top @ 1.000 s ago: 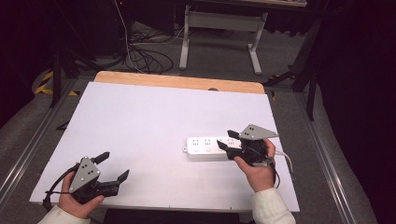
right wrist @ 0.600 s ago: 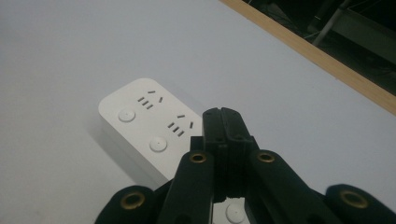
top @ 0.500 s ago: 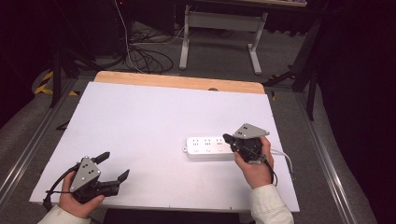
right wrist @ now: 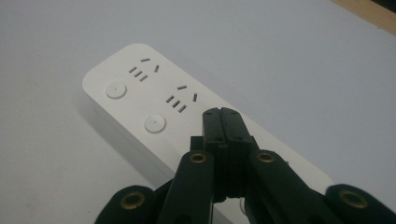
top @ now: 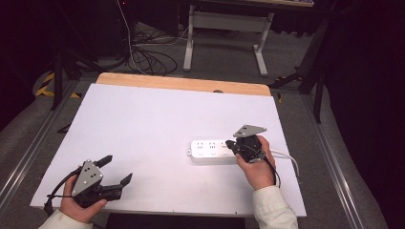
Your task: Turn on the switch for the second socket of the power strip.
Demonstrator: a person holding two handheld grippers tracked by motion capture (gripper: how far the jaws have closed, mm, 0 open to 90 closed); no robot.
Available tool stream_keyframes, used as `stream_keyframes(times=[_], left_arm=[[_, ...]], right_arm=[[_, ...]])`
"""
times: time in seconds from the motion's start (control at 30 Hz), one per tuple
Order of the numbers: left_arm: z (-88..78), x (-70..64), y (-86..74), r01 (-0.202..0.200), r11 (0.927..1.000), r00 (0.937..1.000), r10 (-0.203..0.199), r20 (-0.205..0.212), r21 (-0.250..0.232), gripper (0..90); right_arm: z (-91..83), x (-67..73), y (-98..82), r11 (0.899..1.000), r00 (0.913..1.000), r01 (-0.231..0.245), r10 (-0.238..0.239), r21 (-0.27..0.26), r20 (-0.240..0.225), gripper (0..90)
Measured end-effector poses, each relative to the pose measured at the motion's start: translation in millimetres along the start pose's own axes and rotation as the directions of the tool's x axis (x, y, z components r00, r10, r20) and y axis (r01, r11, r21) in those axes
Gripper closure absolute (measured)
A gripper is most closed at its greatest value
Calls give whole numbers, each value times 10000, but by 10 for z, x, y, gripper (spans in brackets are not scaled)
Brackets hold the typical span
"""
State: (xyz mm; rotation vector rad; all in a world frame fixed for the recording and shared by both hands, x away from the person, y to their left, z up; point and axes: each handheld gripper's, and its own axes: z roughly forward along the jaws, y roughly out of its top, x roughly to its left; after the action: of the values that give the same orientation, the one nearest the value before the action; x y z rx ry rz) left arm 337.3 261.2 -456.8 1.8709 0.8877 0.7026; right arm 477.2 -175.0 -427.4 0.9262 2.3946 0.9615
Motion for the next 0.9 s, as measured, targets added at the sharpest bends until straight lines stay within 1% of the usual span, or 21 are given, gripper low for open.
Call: stream_keyframes(times=[0.2,0.37,0.53,0.6,0.7,0.73,0.9], left_arm=[[5,-1,-2,18,10000,10000,-18,16,49,145],[7,3,-3,8,10000,10000,-8,6,82,145],[8,3,-4,7,10000,10000,-7,8,95,144],[10,0,-5,64,9999,10000,-64,17,85,144],[10,2,-5,55,9999,10000,-55,16,98,145],[10,2,-5,57,9999,10000,-57,15,94,145],[9,4,-4,12,9999,10000,-12,6,112,145]], right_arm=[[60,-9,-16,9995,9999,-104,105,307,-29,900],[98,-2,-23,9988,9997,-133,143,472,-216,900],[132,6,-30,9970,9995,-119,142,769,-291,900],[136,7,-30,9968,9994,-107,132,797,-307,900],[149,14,-31,9961,9992,-130,163,873,-362,900],[155,16,-31,9951,9992,-101,137,983,-363,900],[172,21,-34,9943,9990,-125,171,1063,-424,900]])
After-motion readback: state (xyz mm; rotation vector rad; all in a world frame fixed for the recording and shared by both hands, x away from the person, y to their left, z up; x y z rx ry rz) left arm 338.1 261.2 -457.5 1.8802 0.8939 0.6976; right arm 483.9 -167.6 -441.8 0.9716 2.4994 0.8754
